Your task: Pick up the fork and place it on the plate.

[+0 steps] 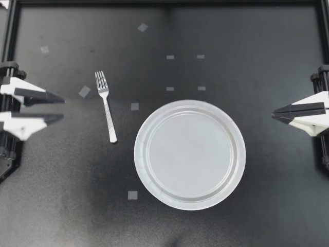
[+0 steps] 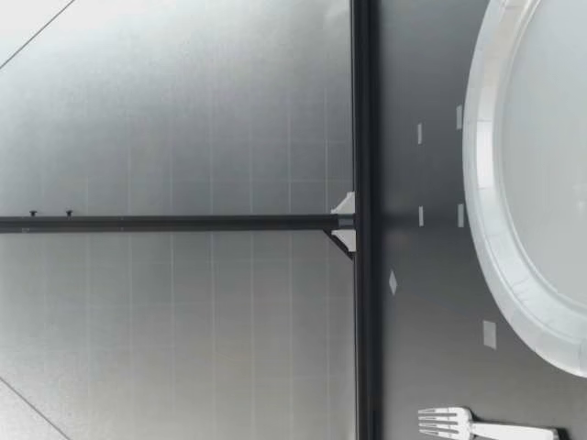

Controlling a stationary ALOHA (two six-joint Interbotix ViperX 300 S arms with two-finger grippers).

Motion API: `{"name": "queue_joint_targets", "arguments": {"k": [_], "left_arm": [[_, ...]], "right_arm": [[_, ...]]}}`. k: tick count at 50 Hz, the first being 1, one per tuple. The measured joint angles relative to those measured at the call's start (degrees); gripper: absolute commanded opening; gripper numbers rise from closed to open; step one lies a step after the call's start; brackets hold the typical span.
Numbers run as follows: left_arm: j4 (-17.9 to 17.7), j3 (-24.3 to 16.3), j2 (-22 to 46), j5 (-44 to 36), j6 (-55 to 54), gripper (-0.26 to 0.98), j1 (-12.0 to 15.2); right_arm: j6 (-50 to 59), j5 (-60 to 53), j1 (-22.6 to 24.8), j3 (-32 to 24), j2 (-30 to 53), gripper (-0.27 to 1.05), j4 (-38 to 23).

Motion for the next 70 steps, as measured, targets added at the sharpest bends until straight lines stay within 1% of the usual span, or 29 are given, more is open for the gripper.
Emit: {"name": "queue_joint_targets", "arguments": {"k": [7, 8, 10, 13, 14, 16, 17, 18, 19, 20, 21, 23, 24, 25, 26, 27, 28, 30, 31, 35, 38, 42, 43, 45, 52, 57, 58, 65, 70], "left_arm": [[-9.05, -3.25, -0.35, 7.21, -0.7, -0.02, 1.05], [-9.05, -3.25, -0.35, 7.21, -0.7, -0.02, 1.05], [-13.45, -5.98, -0.09, 12.57, -1.23, -0.02, 2.37], [-15.38, -7.91, 0.26, 15.29, -1.23, -0.02, 3.16], [-17.84, -10.72, 0.88, 19.42, -1.23, -0.02, 4.39], [-17.84, -10.72, 0.88, 19.42, -1.23, -0.02, 4.39], [-19.78, -13.97, 2.29, 23.47, -1.23, -0.02, 5.98], [-19.78, -13.97, 2.29, 23.47, -1.23, -0.02, 5.98], [-21.53, -17.58, 4.22, 28.3, -2.11, -0.02, 8.26], [-21.53, -17.58, 4.22, 28.3, -2.11, -0.02, 8.26], [-22.94, -20.74, 7.21, 33.75, -3.78, -0.02, 11.34], [-22.94, -20.74, 7.21, 33.75, -3.78, -0.02, 11.34], [-24.26, -23.64, 11.43, 40.52, -7.38, -0.02, 16.0], [-24.26, -23.64, 11.43, 40.52, -7.38, -0.02, 16.0], [-24.79, -24.87, 15.47, 45.18, -10.99, -0.02, 19.6], [-24.79, -24.87, 15.47, 45.18, -10.99, -0.02, 19.6], [-24.87, -25.49, 20.13, 50.1, -14.59, -0.02, 22.68], [-24.87, -25.49, 20.13, 50.1, -14.59, -0.02, 22.68], [-24.96, -25.66, 23.64, 53.0, -16.35, -0.01, 23.99], [-25.22, -25.84, 27.07, 55.02, -17.14, 0.0, 24.35], [-26.37, -25.58, 33.49, 57.92, -17.49, 0.03, 24.43], [-27.51, -25.31, 36.04, 59.41, -17.4, 0.15, 24.52], [-27.51, -25.31, 36.04, 59.41, -17.4, 0.21, 24.52], [-31.46, -25.4, 40.61, 63.46, -15.38, 0.33, 24.43], [-34.54, -25.4, 42.19, 65.13, -11.87, 0.75, 24.52], [-35.42, -24.35, 41.75, 60.64, -14.68, 0.7, 24.52], [-35.42, -22.41, 41.31, 56.69, -19.42, 0.68, 24.52], [-34.28, -16.87, 40.34, 48.16, -26.37, 0.58, 24.61], [-34.1, -15.29, 40.08, 45.62, -27.69, 0.58, 24.61]], "right_arm": [[1.58, 2.29, -0.18, 0.09, -0.88, -0.12, 1.85], [1.58, 2.29, -0.18, 0.09, -0.88, -0.12, 1.85], [3.69, 5.19, -1.41, 0.26, -1.41, -0.12, 4.13], [4.83, 7.03, -2.37, 0.35, -1.58, -0.12, 5.19], [4.83, 7.03, -2.37, 0.35, -1.58, -0.12, 5.19], [6.33, 9.58, -3.96, 0.26, -1.58, -0.12, 6.15], [8.17, 12.39, -5.8, 0.26, -1.58, -0.12, 6.68], [8.17, 12.39, -5.8, 0.26, -1.58, -0.12, 6.68], [9.58, 14.68, -7.47, 0.26, -1.58, -0.12, 6.94], [9.58, 14.68, -7.47, 0.26, -1.58, -0.12, 6.94], [10.99, 17.05, -9.4, 0.26, -1.58, -0.12, 6.94], [10.99, 17.05, -9.4, 0.26, -1.58, -0.12, 6.94], [11.69, 18.63, -10.81, 0.26, -1.58, -0.11, 6.94], [11.69, 18.63, -10.81, 0.26, -1.58, -0.11, 6.94], [11.78, 19.51, -11.43, 0.26, -1.67, -0.11, 6.94], [11.78, 19.51, -11.43, 0.26, -1.67, -0.11, 6.94], [11.78, 20.04, -11.51, 0.26, -2.02, -0.11, 6.94], [11.78, 20.04, -11.51, 0.26, -2.02, -0.11, 6.94], [11.78, 20.21, -11.6, 0.26, -2.29, -0.11, 6.94], [11.87, 20.3, -11.69, 0.26, -2.55, -0.09, 6.94], [11.95, 20.3, -11.69, 0.7, -2.9, -0.05, 6.94], [11.95, 20.3, -11.69, 0.88, -3.25, 0.02, 6.94], [11.95, 20.3, -11.69, 1.05, -3.78, 0.04, 6.94], [11.95, 20.3, -11.69, 1.23, -4.31, 0.1, 6.94], [11.95, 20.39, -11.6, 2.37, -5.89, 0.3, 6.94], [12.04, 20.3, -11.69, 4.22, -9.05, 0.35, 6.94], [12.04, 20.3, -11.69, 4.22, -9.05, 0.36, 6.94], [12.48, 19.95, -11.69, 4.66, -10.2, 0.36, 6.94], [12.57, 19.34, -11.69, 4.83, -8.44, 0.36, 6.86]]}}
